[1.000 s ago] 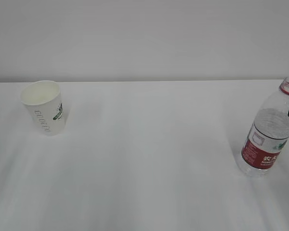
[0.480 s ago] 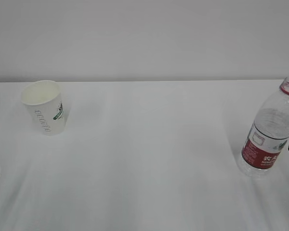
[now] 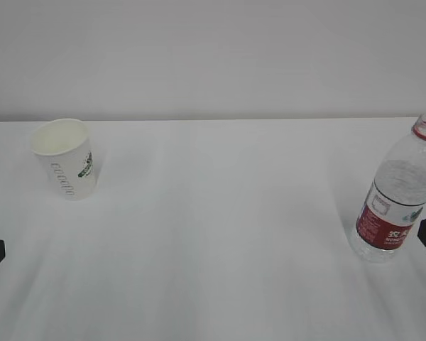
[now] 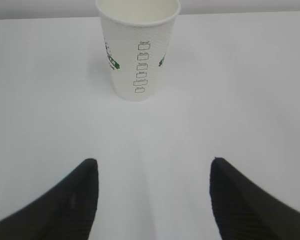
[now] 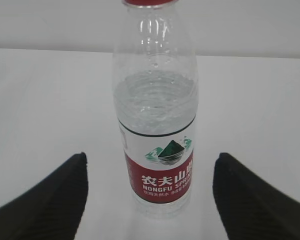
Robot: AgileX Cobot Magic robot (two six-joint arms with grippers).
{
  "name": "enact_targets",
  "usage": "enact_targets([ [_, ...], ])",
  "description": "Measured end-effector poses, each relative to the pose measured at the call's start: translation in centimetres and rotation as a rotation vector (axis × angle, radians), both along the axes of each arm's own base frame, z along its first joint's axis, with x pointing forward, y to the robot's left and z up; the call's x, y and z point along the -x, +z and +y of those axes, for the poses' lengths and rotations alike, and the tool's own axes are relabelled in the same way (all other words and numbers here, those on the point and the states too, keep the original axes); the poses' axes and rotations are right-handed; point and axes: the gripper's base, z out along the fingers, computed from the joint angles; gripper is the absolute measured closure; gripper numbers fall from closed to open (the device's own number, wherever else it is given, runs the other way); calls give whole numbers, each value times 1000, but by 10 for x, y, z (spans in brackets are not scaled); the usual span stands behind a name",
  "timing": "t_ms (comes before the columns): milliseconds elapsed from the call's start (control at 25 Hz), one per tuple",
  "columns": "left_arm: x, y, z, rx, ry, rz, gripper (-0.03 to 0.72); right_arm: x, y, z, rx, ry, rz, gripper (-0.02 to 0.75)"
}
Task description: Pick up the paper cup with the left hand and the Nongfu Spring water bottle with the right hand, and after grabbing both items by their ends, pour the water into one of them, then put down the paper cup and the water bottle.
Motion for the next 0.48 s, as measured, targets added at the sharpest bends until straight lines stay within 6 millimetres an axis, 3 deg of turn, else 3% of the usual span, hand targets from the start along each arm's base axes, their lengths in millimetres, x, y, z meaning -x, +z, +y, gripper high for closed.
enact_targets([
  [480, -3, -12, -2, -19, -20, 74, 181, 0, -1, 0, 5, 5, 11, 149],
])
